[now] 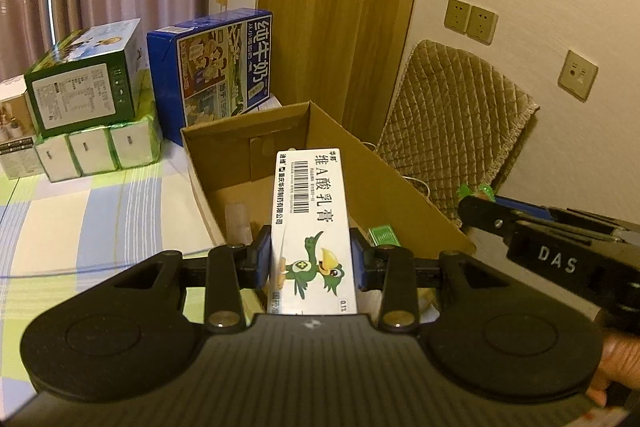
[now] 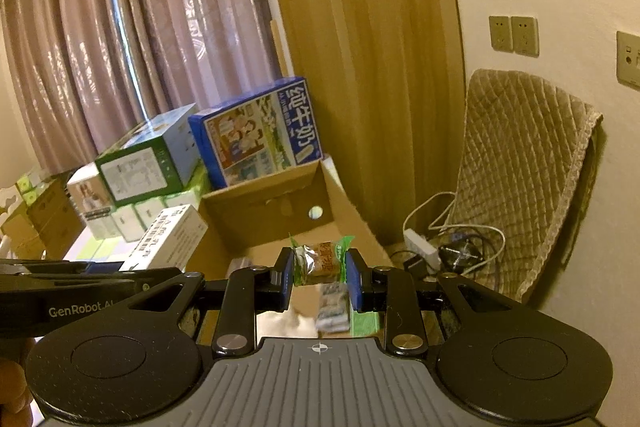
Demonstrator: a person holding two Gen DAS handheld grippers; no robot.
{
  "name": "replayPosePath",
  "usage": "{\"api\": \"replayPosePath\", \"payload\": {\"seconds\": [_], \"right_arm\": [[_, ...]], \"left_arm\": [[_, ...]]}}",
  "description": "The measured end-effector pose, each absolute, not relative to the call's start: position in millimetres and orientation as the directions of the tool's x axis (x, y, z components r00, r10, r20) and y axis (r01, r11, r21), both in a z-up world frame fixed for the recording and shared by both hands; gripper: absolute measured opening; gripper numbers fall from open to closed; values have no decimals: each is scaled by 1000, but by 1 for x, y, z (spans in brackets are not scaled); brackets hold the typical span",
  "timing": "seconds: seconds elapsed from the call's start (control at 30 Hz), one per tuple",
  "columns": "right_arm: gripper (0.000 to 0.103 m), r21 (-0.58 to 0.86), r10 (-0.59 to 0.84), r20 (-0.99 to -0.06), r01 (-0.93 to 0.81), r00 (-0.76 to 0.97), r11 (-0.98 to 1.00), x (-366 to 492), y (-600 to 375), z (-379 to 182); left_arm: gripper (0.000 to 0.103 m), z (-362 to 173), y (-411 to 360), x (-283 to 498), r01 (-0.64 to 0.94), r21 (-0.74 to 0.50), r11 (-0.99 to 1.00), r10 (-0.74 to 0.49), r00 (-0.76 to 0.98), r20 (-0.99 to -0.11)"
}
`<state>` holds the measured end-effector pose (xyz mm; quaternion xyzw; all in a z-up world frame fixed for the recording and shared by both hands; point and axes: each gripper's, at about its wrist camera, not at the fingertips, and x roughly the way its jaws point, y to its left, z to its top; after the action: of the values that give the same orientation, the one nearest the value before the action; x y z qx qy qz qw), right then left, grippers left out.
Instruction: Organize objects
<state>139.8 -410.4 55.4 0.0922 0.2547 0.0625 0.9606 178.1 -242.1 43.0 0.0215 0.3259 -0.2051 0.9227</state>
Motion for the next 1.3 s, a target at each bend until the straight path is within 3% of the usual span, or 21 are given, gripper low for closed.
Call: {"api": "replayPosePath", "payload": {"seconds": [0.2,0.33,0.57,0.63,0.7,0.93,1.17,1.3], "right_arm": [[24,217,167,-490,-66,855,974,167,-418,50],[25,232,179,-505,-67,844,970,179,-420,44],[25,274,244,-525,-110,815,955,198,-411,32],[33,314,293,-519,-140,803,939,205,-408,31],[78,363,326,-503,-147,800,920,212,-409,30],[80,376,315,-478,-133,820,917,196,-413,48],[100,315,271,-521,-113,810,942,135,-415,59],[101,250,251,-567,-127,785,960,98,-413,58]], "left_arm": [[34,30,-255,213,404,-74,912,-359,695,-623],[47,23,-248,223,380,-76,922,-341,702,-625],[50,22,-209,213,279,-103,955,-280,726,-627],[61,22,-200,208,257,-101,961,-262,735,-626],[68,22,-191,204,240,-98,966,-247,740,-625],[100,24,-175,172,220,-112,969,-241,744,-623],[102,28,-175,120,207,-120,971,-237,765,-598],[102,31,-175,94,176,-127,976,-216,745,-632]]}}
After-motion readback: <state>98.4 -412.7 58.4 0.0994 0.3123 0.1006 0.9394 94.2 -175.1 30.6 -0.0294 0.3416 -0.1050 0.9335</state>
